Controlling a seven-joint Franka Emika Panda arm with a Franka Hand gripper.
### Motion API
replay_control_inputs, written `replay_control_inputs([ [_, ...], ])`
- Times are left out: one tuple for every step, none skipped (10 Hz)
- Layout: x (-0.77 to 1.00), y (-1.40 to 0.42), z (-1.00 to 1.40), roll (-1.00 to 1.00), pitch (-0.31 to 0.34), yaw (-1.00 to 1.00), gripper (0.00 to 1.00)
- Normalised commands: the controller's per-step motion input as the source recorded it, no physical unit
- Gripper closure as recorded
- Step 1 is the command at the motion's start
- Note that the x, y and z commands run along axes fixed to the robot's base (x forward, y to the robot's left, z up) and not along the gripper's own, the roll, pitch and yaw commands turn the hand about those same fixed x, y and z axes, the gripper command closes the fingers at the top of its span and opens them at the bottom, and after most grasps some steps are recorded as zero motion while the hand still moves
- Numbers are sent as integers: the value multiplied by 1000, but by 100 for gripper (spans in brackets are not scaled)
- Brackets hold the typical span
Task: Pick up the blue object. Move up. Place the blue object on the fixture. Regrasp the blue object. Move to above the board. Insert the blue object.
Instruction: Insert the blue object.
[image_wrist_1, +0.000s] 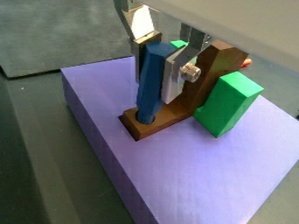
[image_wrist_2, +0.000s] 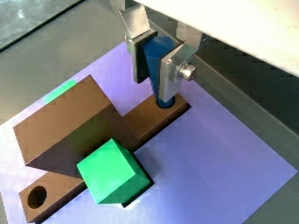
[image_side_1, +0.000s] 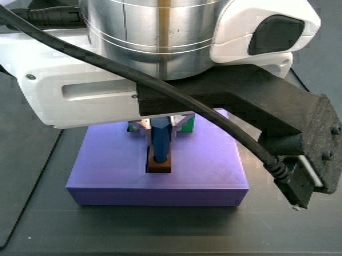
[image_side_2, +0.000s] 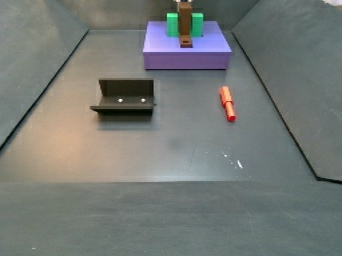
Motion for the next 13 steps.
replay_control_inputs([
  [494, 0, -911, 46, 0, -91, 100],
  [209, 0, -380, 31, 0, 0, 100],
  [94, 0, 0, 0, 0, 0, 100],
  [389, 0, -409, 164, 34, 0, 100],
  [723, -263, -511, 49, 13, 69, 100],
  [874, -411, -357, 0, 16, 194, 100],
  [894, -377, -329, -24, 10, 206, 100],
  [906, -289, -351, -53, 0, 214, 100],
  [817, -6, -434, 1, 9, 160, 100],
  [877, 3, -403, 134, 43, 143, 100],
  [897, 94, -300, 213, 63, 191, 100],
  [891, 297, -166, 204, 127, 169, 100],
  [806, 337, 0, 176, 216, 140, 100],
])
